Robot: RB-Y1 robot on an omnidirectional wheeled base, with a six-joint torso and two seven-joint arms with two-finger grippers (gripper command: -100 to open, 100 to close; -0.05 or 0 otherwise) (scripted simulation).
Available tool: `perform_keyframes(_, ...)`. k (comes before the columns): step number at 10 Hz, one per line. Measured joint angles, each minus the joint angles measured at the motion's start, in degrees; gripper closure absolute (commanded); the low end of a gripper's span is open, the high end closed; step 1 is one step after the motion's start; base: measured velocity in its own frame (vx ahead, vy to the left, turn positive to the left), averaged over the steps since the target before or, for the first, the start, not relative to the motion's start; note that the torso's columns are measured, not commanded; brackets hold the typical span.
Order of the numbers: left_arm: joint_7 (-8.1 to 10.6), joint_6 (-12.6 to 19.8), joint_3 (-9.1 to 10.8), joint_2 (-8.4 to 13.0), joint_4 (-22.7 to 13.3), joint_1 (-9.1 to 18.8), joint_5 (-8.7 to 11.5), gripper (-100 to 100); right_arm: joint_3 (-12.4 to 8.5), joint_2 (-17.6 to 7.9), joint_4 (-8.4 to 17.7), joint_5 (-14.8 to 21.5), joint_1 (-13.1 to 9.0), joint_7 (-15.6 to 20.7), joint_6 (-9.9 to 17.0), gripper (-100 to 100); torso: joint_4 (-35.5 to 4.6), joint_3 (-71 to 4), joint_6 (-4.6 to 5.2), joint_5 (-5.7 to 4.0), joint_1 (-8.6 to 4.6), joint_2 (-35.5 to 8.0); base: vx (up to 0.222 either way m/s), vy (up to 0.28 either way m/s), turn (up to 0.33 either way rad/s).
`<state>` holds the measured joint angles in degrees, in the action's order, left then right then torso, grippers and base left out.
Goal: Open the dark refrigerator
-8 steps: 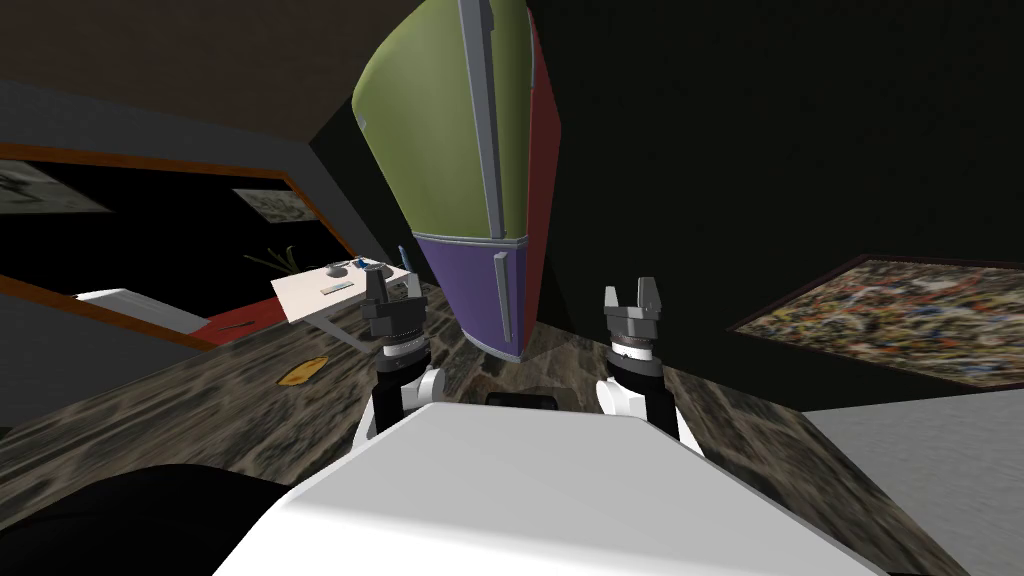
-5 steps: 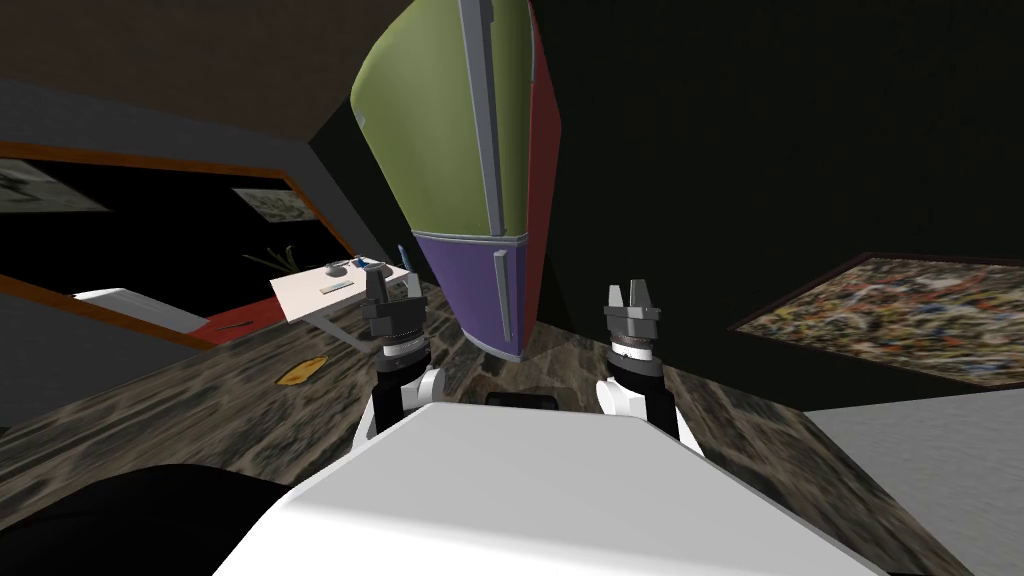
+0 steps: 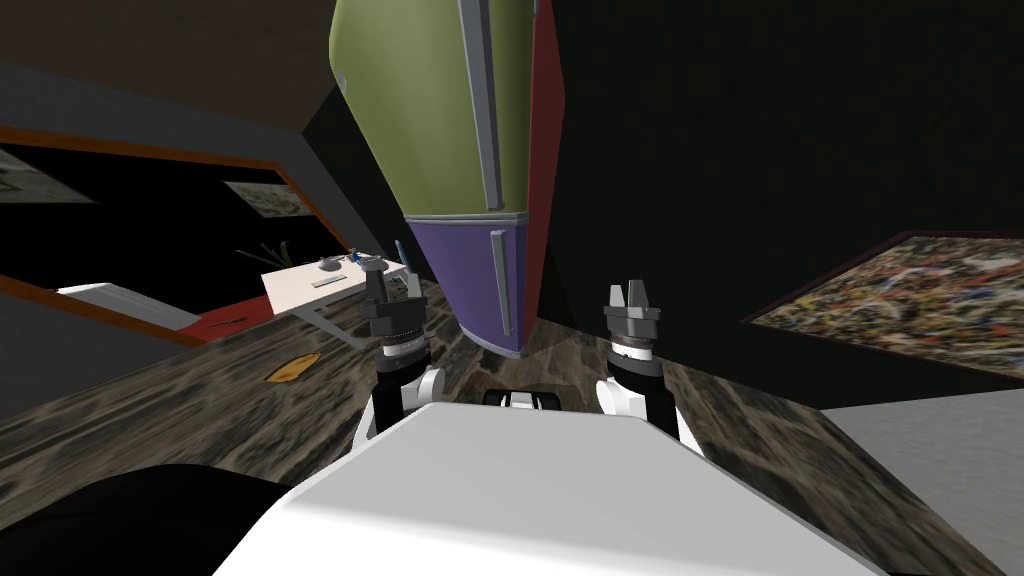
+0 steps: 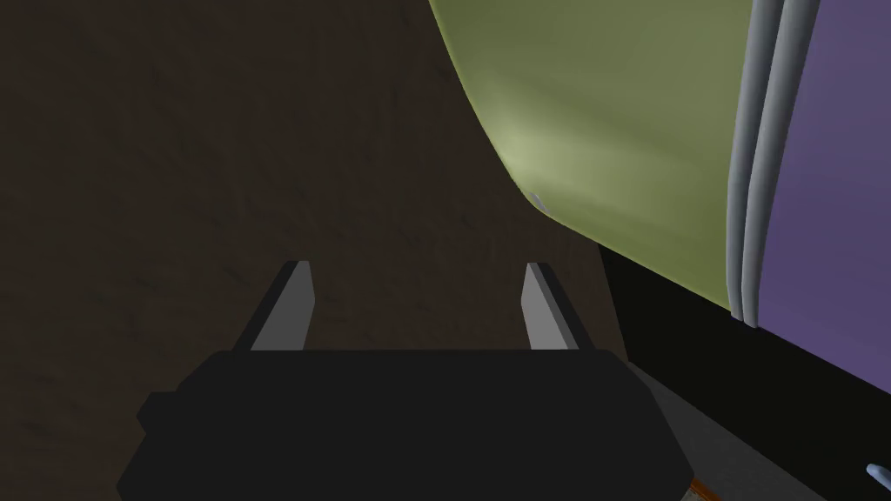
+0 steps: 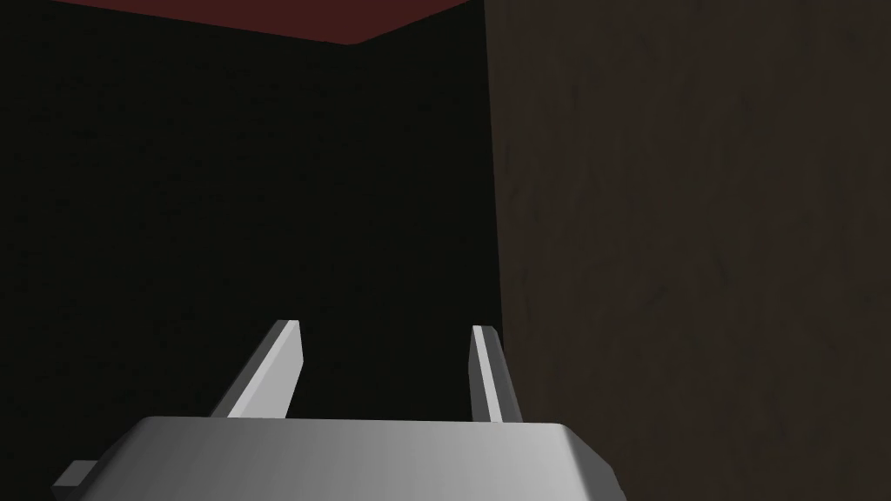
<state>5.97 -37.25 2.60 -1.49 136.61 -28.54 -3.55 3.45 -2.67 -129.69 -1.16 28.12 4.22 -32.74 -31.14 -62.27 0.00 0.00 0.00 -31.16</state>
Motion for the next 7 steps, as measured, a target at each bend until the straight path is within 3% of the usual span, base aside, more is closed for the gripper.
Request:
perform_keyframes(1, 0.0, 0.0, 0.0, 0.0, 0.0, 0.0, 0.0, 0, 0.0, 0.0, 0.0, 0.0, 0.0, 0.0, 0.0, 0, -4.23, -8.46, 0.0, 0.0, 0.0, -4.23, 0.0, 0.0, 0.0)
perform_keyframes(2, 0.0, 0.0, 0.0, 0.0, 0.0, 0.0, 0.0, -100, 0.0, 0.0, 0.0, 0.0, 0.0, 0.0, 0.0, 0, -8.46, -16.92, 0.0, 0.0, 0.0, -8.46, 0.009, -0.004, 0.001)
perform_keyframes(4, -0.03, 1.3, 0.01, 3.07, 0.13, 0.97, 0.07, -100, 0.0, 0.0, 0.03, 0.0, 0.01, 0.0, 0.01, 0, -10.9, -22.0, 0.0, 0.0, 0.0, -10.89, 0.016, -0.009, -0.001)
perform_keyframes(7, 0.05, 5.11, 0.47, 7.68, 0.02, 4.3, 0.47, -100, 0.0, 0.0, 0.03, 0.0, 0.01, 0.0, 0.01, 0, -11.13, -22.32, 0.0, 0.0, -0.01, -11.09, 0.026, -0.011, -0.001)
